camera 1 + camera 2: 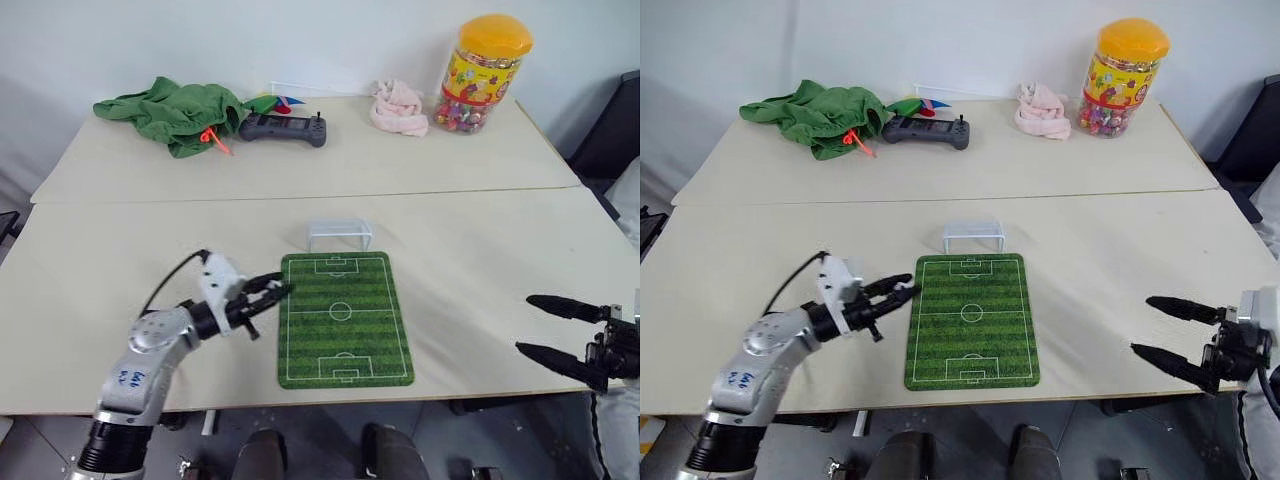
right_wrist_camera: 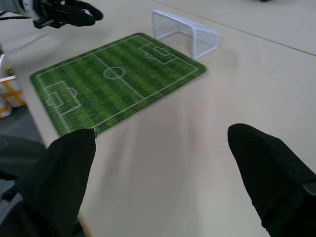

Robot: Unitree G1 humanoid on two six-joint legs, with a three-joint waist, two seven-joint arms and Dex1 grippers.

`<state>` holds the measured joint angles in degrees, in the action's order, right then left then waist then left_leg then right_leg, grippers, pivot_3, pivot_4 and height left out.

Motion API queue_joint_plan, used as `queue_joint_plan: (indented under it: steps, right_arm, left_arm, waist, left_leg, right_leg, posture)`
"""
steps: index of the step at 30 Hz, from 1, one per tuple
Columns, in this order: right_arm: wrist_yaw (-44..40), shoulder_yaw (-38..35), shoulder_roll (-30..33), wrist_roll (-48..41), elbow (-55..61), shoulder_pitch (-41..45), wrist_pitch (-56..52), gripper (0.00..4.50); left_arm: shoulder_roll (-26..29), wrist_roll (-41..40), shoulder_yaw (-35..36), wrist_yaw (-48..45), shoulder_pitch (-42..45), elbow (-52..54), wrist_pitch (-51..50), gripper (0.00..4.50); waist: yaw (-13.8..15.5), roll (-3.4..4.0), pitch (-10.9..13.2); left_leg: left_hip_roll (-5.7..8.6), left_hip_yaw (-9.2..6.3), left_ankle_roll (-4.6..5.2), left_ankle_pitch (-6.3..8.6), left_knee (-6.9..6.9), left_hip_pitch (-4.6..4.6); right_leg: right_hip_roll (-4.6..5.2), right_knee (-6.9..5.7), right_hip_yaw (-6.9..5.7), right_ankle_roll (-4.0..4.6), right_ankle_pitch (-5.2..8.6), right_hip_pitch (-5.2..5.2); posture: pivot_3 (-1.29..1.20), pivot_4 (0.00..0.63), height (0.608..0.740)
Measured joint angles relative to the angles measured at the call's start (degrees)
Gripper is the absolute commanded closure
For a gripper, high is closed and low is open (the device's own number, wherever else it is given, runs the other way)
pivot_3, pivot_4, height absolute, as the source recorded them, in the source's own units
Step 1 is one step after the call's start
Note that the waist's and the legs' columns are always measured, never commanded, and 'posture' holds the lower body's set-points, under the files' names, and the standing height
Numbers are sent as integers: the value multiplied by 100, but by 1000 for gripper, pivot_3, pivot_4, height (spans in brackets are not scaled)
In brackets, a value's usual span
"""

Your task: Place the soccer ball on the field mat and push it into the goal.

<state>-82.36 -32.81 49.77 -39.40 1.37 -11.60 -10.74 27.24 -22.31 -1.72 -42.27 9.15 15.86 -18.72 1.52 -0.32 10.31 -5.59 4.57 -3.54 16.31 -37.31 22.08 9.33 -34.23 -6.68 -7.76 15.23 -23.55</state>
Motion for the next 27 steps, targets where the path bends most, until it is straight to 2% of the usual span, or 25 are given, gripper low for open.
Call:
queue_joint_plan:
  steps: [8, 15, 27]
  right_arm:
    - [-176, -481, -567, -362, 601, -1047, 95, 0]
    - [-27, -486, -1254, -398, 1263, -1666, 254, 0]
    - [326, -467, -1208, -459, 1612, -1890, 144, 0]
  left_arm:
    - [-55, 14, -930, -616, 433, 374, -74, 3638]
    - [198, 598, -1674, -1119, 446, 209, 253, 3638]
    - [266, 1141, -1995, -1062, 134, 144, 446, 3638]
  waist:
    - [31, 1, -1]
    - [0, 8, -4]
    - [18, 7, -4]
  left_leg:
    - [1, -1, 3, 2, -2, -1]
    - [0, -1, 12, 8, -3, -1]
    - [0, -1, 19, 11, -4, 4]
  right_leg:
    - [-1, 7, 2, -2, -1, 6]
    - [-2, 18, 4, 1, 1, 6]
    - [-2, 24, 4, 3, 2, 6]
  posture:
    - [0, 150, 740]
    - [0, 150, 740]
    - [0, 150, 740]
